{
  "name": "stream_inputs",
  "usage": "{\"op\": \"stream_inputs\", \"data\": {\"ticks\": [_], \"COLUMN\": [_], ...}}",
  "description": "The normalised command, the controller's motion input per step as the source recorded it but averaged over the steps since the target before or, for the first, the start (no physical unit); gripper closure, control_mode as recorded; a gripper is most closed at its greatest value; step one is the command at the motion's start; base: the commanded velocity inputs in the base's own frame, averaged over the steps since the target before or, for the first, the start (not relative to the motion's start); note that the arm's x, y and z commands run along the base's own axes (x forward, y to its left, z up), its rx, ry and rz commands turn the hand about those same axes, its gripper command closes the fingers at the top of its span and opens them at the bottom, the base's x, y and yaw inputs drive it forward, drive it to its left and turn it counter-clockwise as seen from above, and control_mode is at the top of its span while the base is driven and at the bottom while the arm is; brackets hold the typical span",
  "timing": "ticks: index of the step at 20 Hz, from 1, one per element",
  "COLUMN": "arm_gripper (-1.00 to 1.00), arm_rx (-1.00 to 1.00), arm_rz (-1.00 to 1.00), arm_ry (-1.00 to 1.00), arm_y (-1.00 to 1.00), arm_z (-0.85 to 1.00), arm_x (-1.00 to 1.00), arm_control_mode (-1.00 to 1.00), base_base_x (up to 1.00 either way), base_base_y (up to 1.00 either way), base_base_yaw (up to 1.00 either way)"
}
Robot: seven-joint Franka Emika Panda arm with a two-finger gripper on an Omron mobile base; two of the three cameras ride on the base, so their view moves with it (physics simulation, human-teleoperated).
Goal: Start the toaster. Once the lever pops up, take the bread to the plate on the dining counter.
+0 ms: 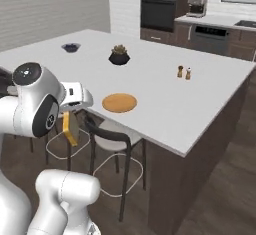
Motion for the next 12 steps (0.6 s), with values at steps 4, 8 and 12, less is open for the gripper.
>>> {"op": "stream_inputs", "data": {"ticks": [4,8,12], "arm_gripper": [1.0,1.0,1.0], "arm_rx": [0.0,0.0,0.0], "arm_rz": [0.0,0.0,0.0], "arm_ry": [0.0,0.0,0.0], "arm_y": [0.0,0.0,0.0], "arm_z": [0.0,0.0,0.0], "arm_x": [0.0,0.0,0.0], "arm_control_mode": [1.0,1.0,1.0], "base_base_x": [0.54,0.08,0.18], "base_base_y": [1.0,0.98,0.93], "base_base_yaw": [-0.57,-0.65,-0.66]}}
